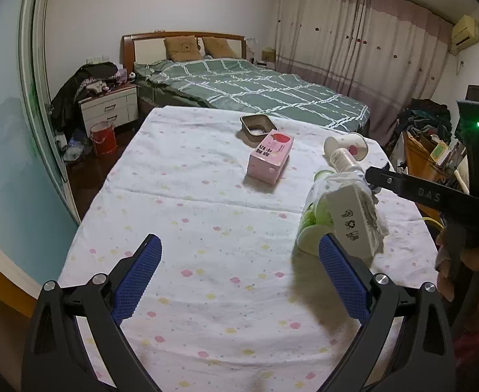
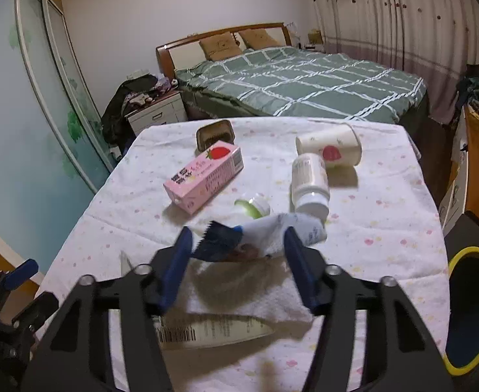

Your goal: Collect trash

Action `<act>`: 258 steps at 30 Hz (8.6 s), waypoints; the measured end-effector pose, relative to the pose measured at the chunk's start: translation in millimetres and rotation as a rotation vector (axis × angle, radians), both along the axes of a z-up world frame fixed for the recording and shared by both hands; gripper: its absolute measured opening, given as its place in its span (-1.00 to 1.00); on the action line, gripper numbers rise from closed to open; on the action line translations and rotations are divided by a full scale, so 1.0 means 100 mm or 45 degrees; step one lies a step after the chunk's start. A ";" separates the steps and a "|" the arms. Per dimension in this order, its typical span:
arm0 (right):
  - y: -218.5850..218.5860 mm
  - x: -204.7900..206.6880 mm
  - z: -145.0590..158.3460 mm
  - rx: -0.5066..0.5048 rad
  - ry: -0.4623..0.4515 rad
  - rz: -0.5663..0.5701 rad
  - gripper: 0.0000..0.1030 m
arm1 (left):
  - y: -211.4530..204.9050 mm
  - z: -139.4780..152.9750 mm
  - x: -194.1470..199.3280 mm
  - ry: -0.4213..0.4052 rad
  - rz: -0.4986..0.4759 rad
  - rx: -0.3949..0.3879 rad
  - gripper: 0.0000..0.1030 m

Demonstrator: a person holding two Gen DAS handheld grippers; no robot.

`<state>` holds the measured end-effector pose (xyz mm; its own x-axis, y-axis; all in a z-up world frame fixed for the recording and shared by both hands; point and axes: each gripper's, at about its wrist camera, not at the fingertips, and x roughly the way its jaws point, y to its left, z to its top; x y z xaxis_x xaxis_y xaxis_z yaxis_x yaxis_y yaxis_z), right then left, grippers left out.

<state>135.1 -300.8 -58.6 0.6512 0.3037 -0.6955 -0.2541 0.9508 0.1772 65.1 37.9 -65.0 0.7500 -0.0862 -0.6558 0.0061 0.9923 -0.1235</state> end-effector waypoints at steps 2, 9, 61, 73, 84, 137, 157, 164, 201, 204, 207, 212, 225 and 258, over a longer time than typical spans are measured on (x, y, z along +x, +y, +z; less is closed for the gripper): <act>-0.03 -0.01 -0.02 -0.006 0.015 0.005 -0.31 | -0.03 -0.03 0.02 0.012 -0.010 -0.011 0.85; -0.30 -0.16 0.01 0.019 -0.010 -0.049 -0.90 | -0.13 -0.05 0.04 0.022 -0.038 0.006 0.85; -1.28 -0.84 0.50 0.164 -0.210 -0.247 -0.72 | -0.59 0.00 0.05 0.003 -0.177 0.029 0.85; -2.77 -1.02 -0.19 0.002 -0.038 -0.697 -0.71 | -0.87 0.16 0.06 -0.039 -0.230 0.093 0.85; -3.22 -0.86 -0.73 -0.011 0.096 -0.804 -0.52 | -1.12 0.26 0.19 -0.029 -0.326 0.095 0.85; -2.99 -1.17 -0.37 0.003 -0.005 -0.749 -0.26 | -1.67 0.67 0.79 -0.003 -0.645 0.143 -0.85; -3.25 -1.80 -0.16 -0.053 -0.093 -0.853 -0.18 | -3.07 1.19 0.50 -0.117 -1.029 0.138 -0.85; -3.38 -1.91 -0.20 -0.059 -0.084 -0.872 -0.17 | -3.85 0.88 0.52 -0.052 -1.159 0.131 -0.85; -3.21 -1.80 -0.25 -0.038 -0.051 -0.773 -0.12 | -3.64 0.74 0.44 -0.038 -1.007 0.042 0.65; -3.00 -1.67 -0.23 -0.023 -0.058 -0.702 -0.08 | -3.02 0.87 0.37 -0.083 -0.875 -0.005 0.71; -2.70 -1.50 -0.23 -0.018 -0.053 -0.589 -0.03 | -2.38 0.92 0.30 -0.117 -0.702 -0.008 0.73; -2.01 -1.19 -0.22 -0.001 -0.033 -0.361 -0.03 | -1.43 0.86 0.14 -0.137 -0.404 0.062 0.73; -0.66 0.04 -0.08 -0.016 0.015 -0.075 -0.03 | -0.18 0.51 -0.07 -0.073 -0.124 0.000 0.75; -0.34 0.99 -0.36 -0.099 0.134 -0.062 -0.13 | -0.51 0.08 0.27 0.065 -0.253 -0.048 0.75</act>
